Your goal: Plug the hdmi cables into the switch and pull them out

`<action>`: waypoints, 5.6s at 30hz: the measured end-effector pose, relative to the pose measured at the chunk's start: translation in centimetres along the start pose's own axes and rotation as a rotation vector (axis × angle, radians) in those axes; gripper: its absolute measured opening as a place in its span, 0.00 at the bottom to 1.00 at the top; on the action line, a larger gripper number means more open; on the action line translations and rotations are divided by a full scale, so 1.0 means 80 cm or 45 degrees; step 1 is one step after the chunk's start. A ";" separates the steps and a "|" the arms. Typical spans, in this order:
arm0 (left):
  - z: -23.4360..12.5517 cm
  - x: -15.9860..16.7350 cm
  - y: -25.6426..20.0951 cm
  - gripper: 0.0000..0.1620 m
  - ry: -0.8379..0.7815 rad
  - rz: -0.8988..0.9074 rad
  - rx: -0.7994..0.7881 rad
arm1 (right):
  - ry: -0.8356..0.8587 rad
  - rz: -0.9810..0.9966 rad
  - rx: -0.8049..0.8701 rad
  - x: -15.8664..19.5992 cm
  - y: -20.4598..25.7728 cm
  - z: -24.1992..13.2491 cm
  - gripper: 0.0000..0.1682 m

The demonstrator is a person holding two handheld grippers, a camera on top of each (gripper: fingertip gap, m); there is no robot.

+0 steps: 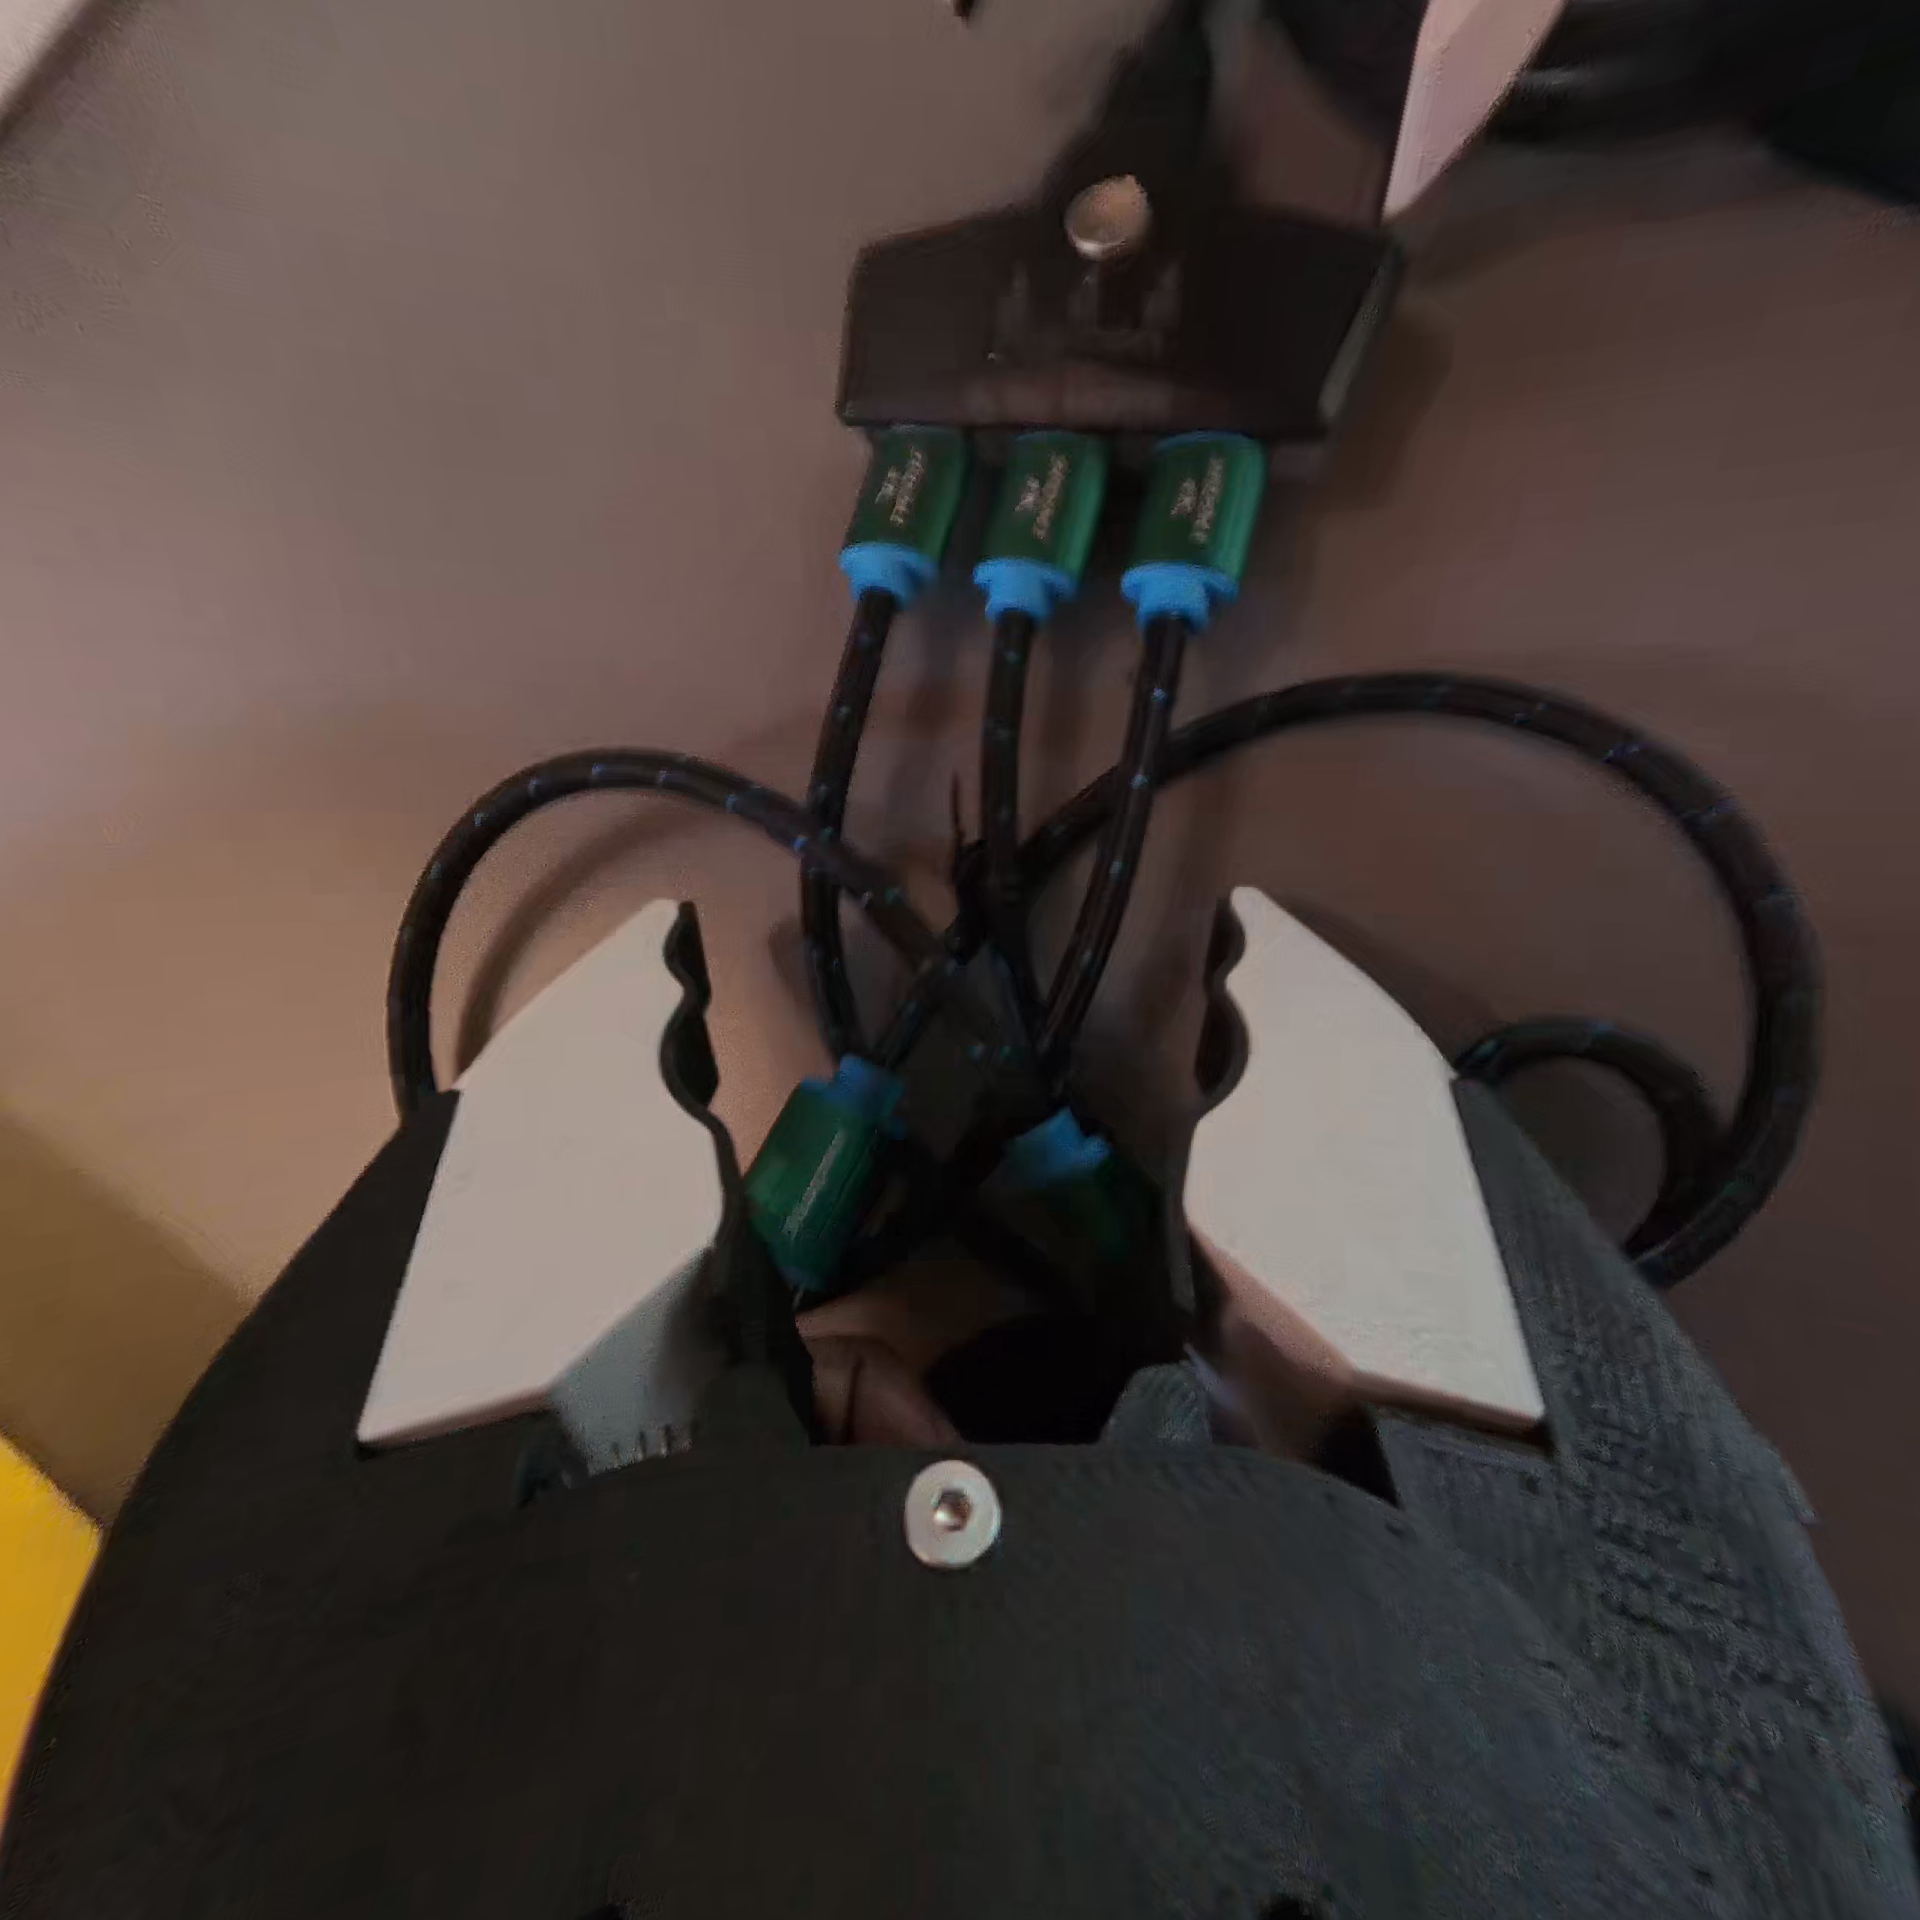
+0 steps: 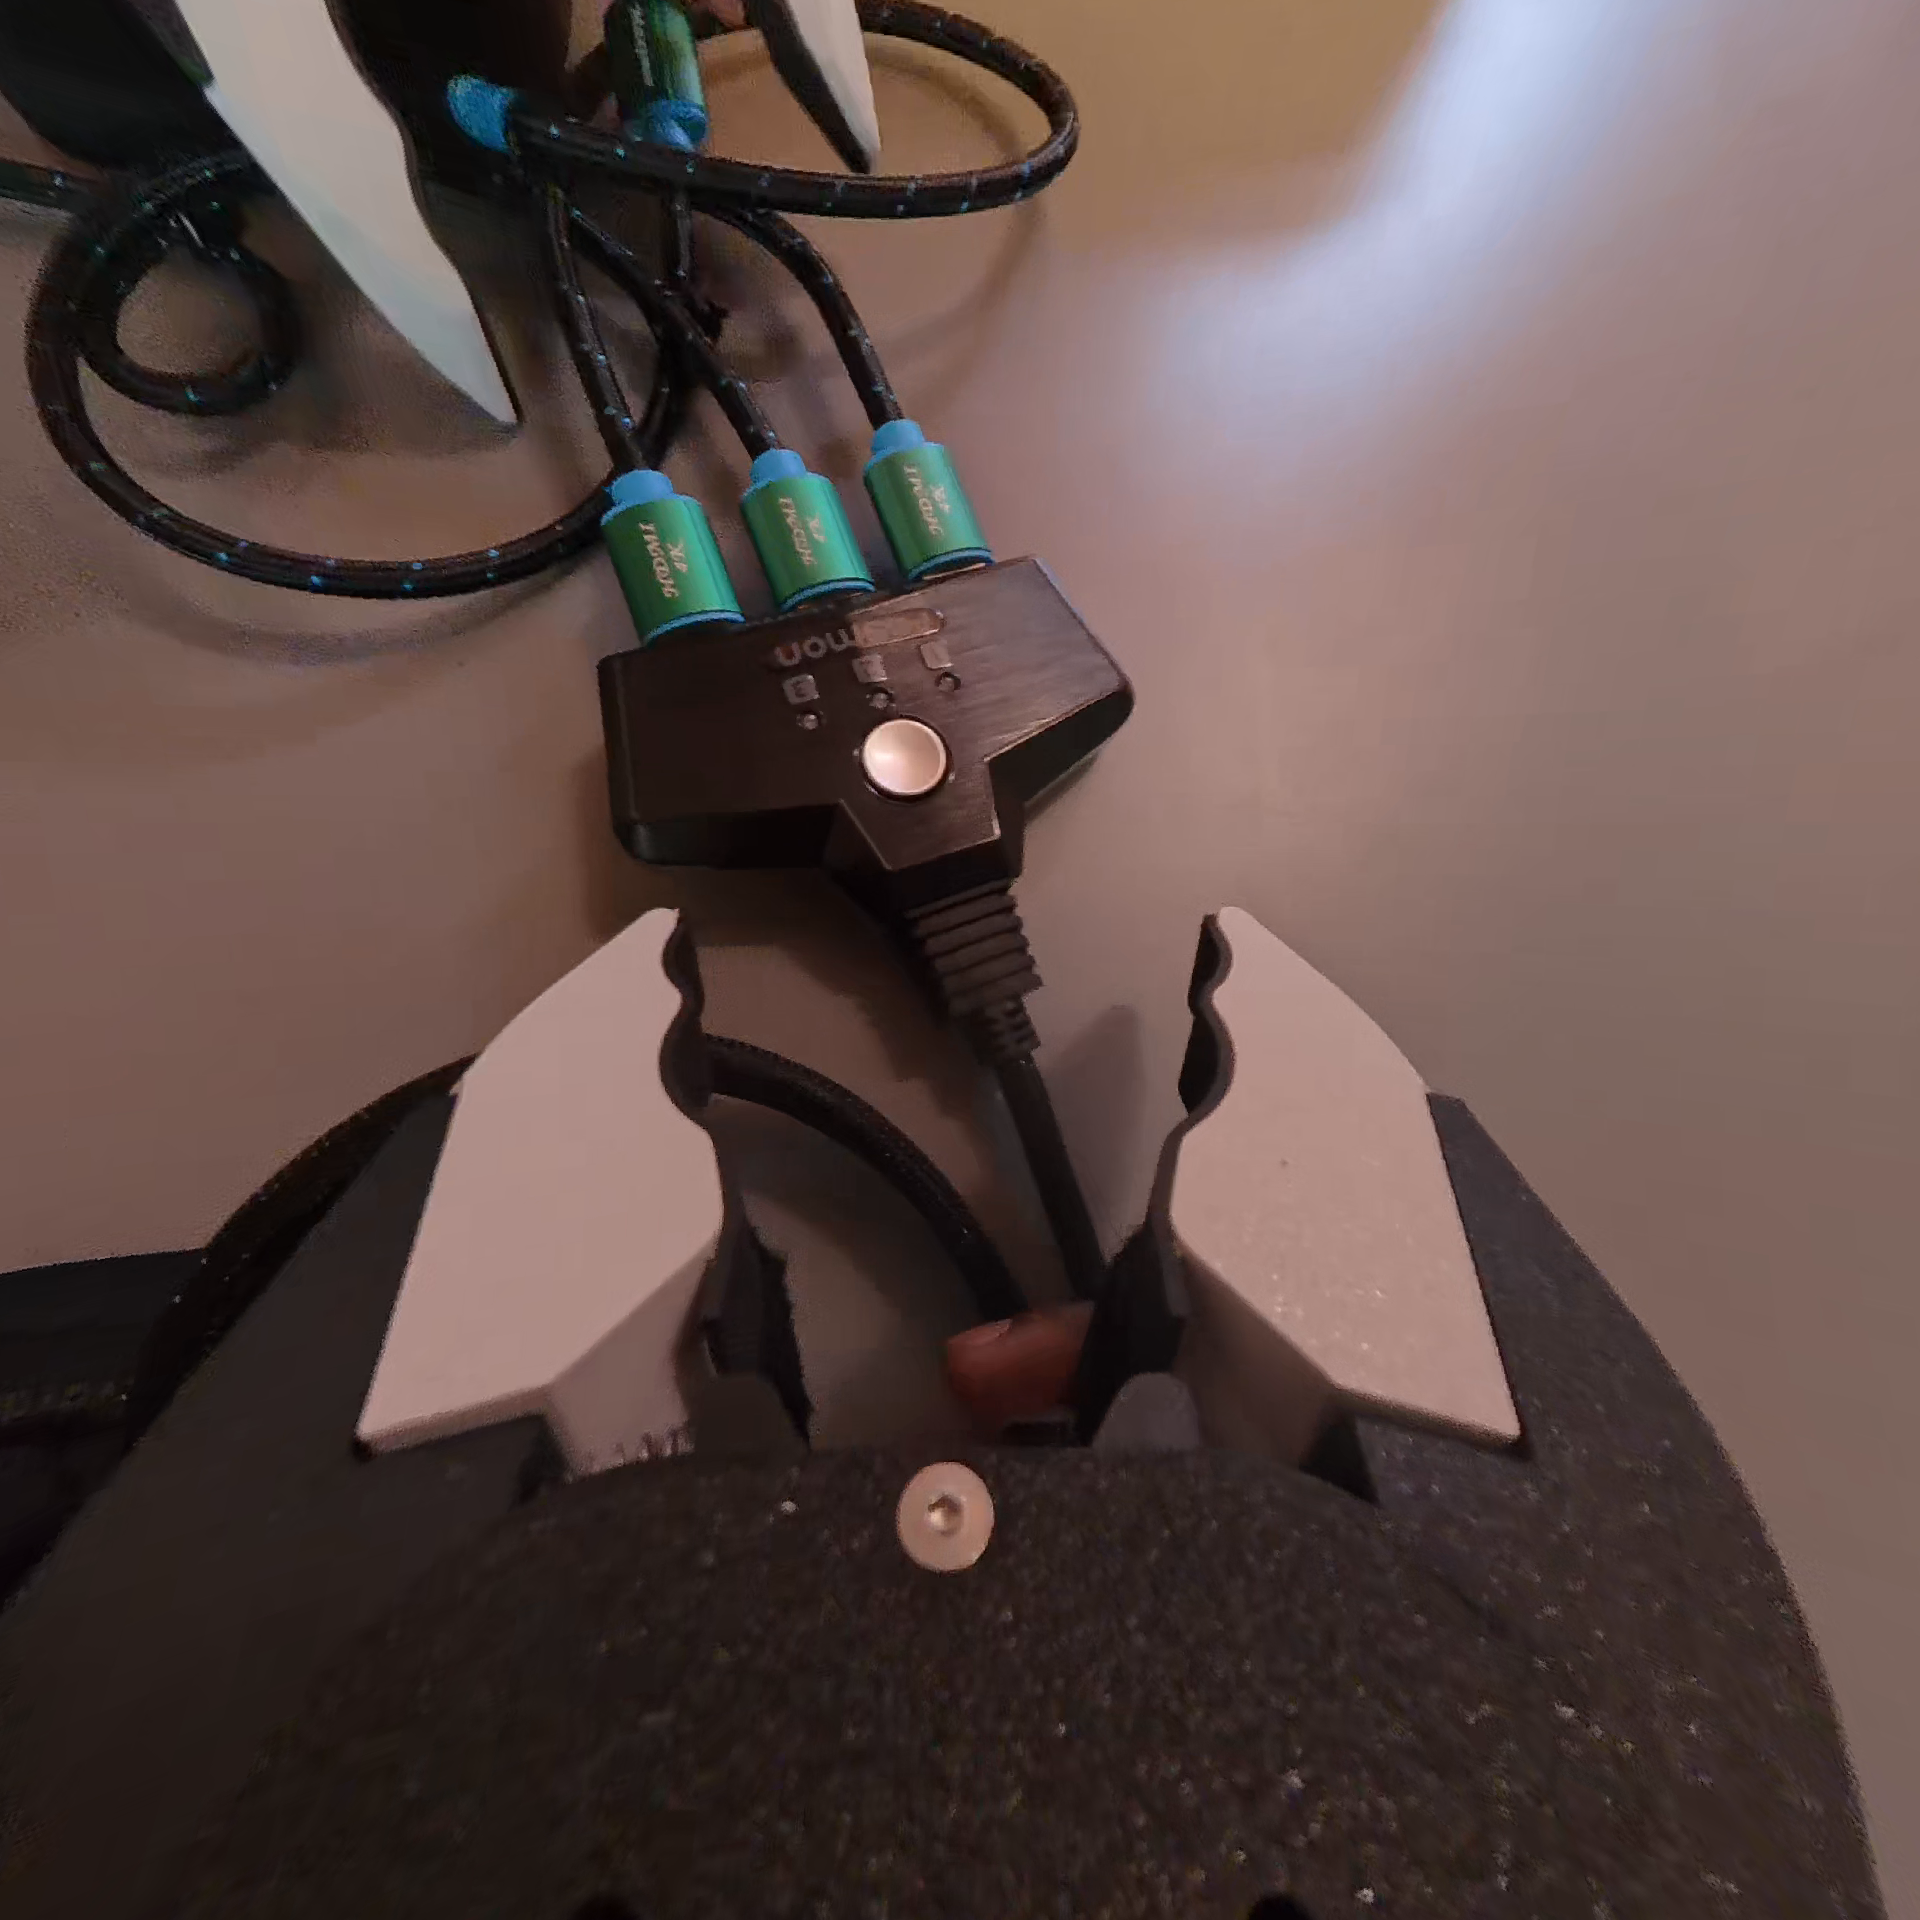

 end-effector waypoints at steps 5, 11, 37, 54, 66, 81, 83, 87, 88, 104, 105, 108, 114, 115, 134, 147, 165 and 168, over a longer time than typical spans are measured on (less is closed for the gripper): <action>0.000 0.000 0.001 0.33 0.006 -0.074 0.103 | -0.007 0.203 -0.182 0.004 0.016 0.013 0.60; -0.010 -0.010 -0.006 0.29 -0.179 0.138 0.037 | 0.012 0.054 -0.140 0.008 0.016 0.014 0.35; -0.112 -0.055 0.064 0.34 -1.380 -0.284 -0.512 | -0.793 -0.486 1.189 -0.143 -0.012 -0.255 0.22; -0.115 -0.049 0.073 0.29 -1.416 -0.401 -0.514 | -0.625 -0.215 2.384 -0.062 0.084 -0.485 0.22; -0.115 -0.048 0.073 0.29 -1.423 -0.411 -0.508 | -0.841 -0.232 2.600 0.000 0.052 -0.476 0.22; -0.115 -0.048 0.072 0.29 -1.422 -0.418 -0.497 | 0.153 0.606 2.115 0.134 0.046 -0.415 0.23; -0.115 -0.048 0.071 0.29 -1.420 -0.415 -0.495 | 0.307 0.564 2.050 0.148 0.039 -0.404 0.28; -0.115 -0.048 0.071 0.29 -1.419 -0.414 -0.496 | 0.610 0.687 1.827 0.184 0.038 -0.378 0.47; -0.115 -0.048 0.071 0.29 -1.419 -0.416 -0.495 | 0.647 0.683 1.857 0.185 0.039 -0.381 0.51; -0.115 -0.048 0.071 0.29 -1.424 -0.408 -0.492 | -0.936 -0.791 2.539 -0.070 0.151 -0.419 0.35; -0.115 -0.049 0.070 0.29 -1.424 -0.405 -0.491 | -0.913 -0.790 2.450 -0.078 0.143 -0.404 0.37; -0.115 -0.049 0.069 0.29 -1.424 -0.396 -0.485 | -0.809 -0.678 1.946 -0.097 0.104 -0.331 0.38; -0.115 -0.051 0.067 0.29 -1.434 -0.371 -0.473 | -0.432 -0.419 0.390 -0.068 0.113 -0.098 0.40; -0.115 -0.051 0.067 0.29 -1.431 -0.369 -0.477 | -0.458 -0.498 0.335 -0.066 0.112 -0.073 0.40; -0.264 -0.033 0.154 0.30 -0.682 -0.061 -0.796 | -0.011 -0.279 0.064 -0.014 0.115 0.012 0.46; -0.161 0.099 0.368 0.47 0.401 -0.616 -0.528 | -0.007 -0.253 0.075 -0.013 0.111 0.013 0.46; -0.154 0.107 0.372 0.52 0.696 -0.412 -0.353 | -0.010 -0.280 0.092 -0.013 0.111 0.013 0.44; -0.156 0.128 0.380 0.58 0.811 -0.350 -0.342 | -0.010 -0.275 0.089 -0.013 0.111 0.013 0.44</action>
Point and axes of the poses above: each gripper's, where its closed fingertips meet, z out along the fingers, x out of its underside, y = z × x across the jaws, the point moved 5 cm from there along -z, back along the fingers, and after that the axes turned 14 degrees about -y, right-handed, at the moved point
